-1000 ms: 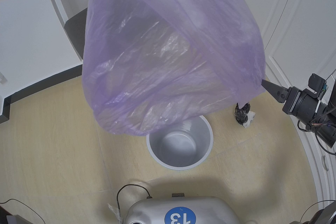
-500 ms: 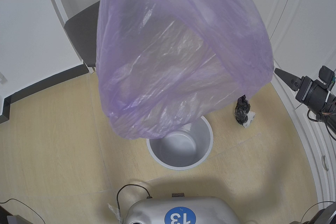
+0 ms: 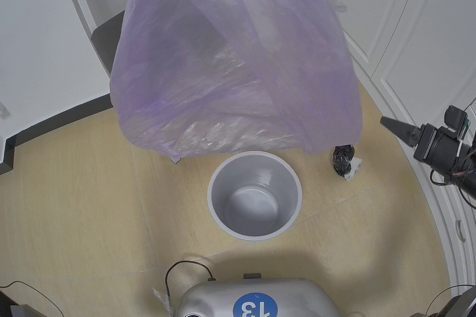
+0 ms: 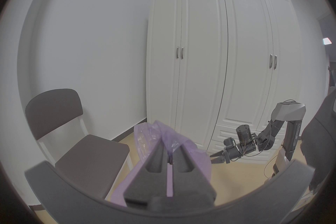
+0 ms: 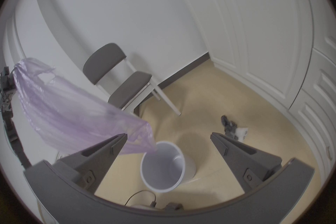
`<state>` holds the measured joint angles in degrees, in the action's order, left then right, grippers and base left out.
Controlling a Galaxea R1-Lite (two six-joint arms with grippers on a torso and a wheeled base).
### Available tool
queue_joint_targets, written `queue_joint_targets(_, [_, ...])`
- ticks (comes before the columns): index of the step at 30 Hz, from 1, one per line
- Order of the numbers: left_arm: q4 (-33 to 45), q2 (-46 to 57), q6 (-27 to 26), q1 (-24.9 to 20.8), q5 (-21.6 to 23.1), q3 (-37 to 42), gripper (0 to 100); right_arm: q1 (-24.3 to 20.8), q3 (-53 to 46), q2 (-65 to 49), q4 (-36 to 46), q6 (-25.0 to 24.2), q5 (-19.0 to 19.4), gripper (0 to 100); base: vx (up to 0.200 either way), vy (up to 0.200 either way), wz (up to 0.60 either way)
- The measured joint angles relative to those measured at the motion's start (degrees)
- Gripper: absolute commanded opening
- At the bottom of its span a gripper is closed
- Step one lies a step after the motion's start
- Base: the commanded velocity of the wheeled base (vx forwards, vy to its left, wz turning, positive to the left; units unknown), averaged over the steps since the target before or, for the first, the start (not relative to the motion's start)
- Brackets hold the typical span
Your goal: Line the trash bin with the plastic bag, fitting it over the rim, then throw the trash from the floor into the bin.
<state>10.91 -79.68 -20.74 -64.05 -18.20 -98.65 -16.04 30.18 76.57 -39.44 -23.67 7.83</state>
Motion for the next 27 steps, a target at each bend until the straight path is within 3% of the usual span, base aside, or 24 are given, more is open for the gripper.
queue_joint_targets(7, [0.00,-0.04,0.00,-1.91,-0.20,-0.26,0,-3.66,-0.72,1.74,0.09,-0.41,-0.26,100,0.000,0.000,0.00])
queue_joint_targets(14, [0.20,0.44,-0.06,-3.47,-0.20,-0.39,0,-4.53,-0.21,4.08,-0.27,-3.39,-0.24,100,0.000,0.000,0.00])
queue_joint_targets(27, [0.46,1.46,-1.27,-4.66,0.30,-0.09,0,-0.71,2.12,6.89,-3.78,-9.11,0.68,100,0.000,0.000,0.00])
